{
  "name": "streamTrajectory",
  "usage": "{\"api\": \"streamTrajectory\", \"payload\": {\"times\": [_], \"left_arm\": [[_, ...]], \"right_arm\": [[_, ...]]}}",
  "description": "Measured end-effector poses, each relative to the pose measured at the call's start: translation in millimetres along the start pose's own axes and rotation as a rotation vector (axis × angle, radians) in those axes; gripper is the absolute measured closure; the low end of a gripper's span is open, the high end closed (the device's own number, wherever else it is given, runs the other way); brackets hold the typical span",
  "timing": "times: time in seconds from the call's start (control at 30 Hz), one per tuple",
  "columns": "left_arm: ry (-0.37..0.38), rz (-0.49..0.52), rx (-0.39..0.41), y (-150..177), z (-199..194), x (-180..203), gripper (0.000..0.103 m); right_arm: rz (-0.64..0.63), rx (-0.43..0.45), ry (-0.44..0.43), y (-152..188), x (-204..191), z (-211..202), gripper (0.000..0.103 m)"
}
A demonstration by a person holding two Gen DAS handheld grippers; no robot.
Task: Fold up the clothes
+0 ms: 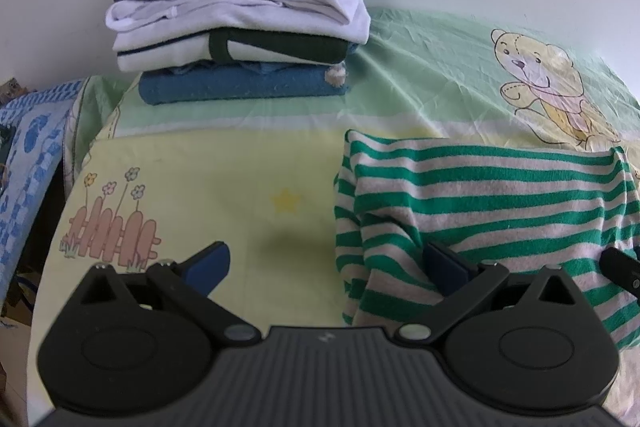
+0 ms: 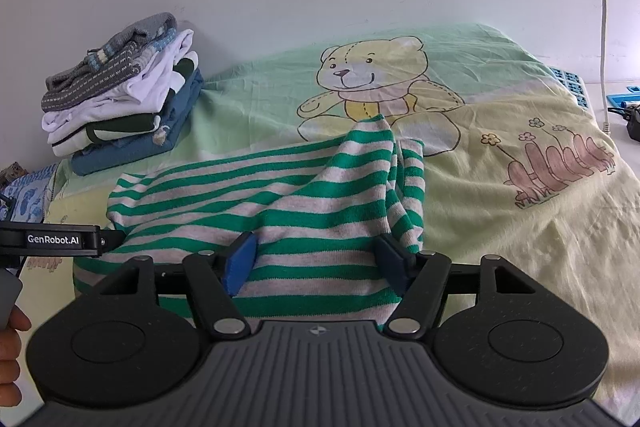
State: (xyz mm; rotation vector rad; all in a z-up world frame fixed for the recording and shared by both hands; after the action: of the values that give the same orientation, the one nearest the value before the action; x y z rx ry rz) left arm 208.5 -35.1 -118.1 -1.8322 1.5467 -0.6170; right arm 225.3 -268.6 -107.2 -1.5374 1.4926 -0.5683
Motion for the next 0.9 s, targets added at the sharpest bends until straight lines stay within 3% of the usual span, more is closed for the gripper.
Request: {"api": "streamTrajectory", "payload": {"times": [0.3, 0.4, 0.9], "left_arm": [[0.002, 0.002, -0.008, 2, 1, 0, 0.001], [0.003, 0.000, -0.010, 2, 1, -1, 0.001], [0.004, 0.007, -0.015, 3, 1, -2, 0.001]], "right_arm": [[-0.046, 0.017, 0.026, -14, -6, -16, 0.036], [-0.003, 0.020, 0.015, -18, -2, -22, 0.036], [0.018, -0.032, 0.032, -5, 4, -15, 0.035]]}}
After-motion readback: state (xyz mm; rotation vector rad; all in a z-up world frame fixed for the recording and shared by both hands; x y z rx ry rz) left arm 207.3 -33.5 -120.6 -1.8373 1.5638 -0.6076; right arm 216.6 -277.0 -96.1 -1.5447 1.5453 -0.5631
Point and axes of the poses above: each gripper's, at about its wrist camera, not at the fingertips, and z roughly the way its jaws point, x to its right, y to its underside, the point moved 9 cm from there along z, roughly the way its jaws point, and after that the axes turned 13 degrees about x, right-handed, at the moved point
